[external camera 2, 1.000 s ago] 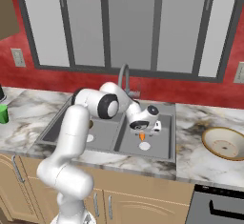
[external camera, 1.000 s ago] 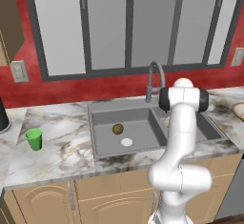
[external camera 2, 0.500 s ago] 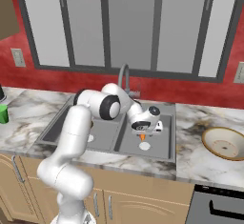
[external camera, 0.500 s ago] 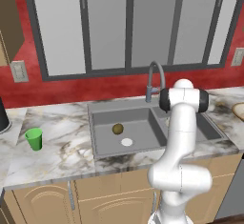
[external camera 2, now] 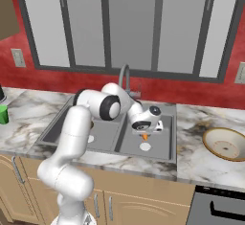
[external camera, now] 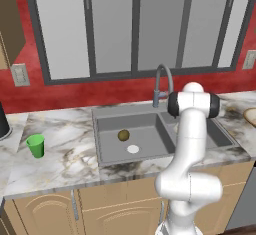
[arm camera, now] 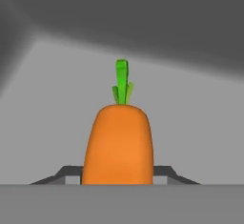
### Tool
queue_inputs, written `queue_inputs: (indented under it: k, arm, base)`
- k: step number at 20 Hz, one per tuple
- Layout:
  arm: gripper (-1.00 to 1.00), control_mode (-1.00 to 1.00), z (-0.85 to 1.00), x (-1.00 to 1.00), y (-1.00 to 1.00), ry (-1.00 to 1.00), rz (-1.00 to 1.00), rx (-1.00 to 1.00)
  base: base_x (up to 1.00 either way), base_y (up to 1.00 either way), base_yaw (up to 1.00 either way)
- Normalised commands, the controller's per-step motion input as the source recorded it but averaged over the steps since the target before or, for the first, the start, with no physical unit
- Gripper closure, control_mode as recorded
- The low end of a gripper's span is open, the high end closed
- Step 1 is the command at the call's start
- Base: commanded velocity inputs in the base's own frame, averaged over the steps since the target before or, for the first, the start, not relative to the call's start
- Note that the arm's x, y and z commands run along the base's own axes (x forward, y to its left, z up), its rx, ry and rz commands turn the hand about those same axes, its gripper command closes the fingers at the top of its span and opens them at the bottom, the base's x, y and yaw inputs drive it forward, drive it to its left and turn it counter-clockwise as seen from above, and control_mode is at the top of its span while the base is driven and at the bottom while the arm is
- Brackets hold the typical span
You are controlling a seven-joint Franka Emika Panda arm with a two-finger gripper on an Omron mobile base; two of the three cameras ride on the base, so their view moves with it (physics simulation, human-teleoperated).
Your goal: Remove the potato and carrot from the sink. Then move the bowl and cup from the counter to the sink for washing.
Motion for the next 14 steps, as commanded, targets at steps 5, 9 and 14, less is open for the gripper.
queue_inputs:
  k: [5,9,14]
  arm:
    - [1.0,-1.0,0.14,-0.31,-0.15,-0.02,0.03,0.0]
    - [1.0,-1.0,0.29,-0.3,-0.2,0.0,0.01,0.01]
    - [1.0,-1.0,0.45,-0.31,-0.11,0.0,0.03,0.0]
  base:
    - [0.0,0.0,0.0]
    - [0.0,0.0,0.0]
    - [0.0,0.0,0.0]
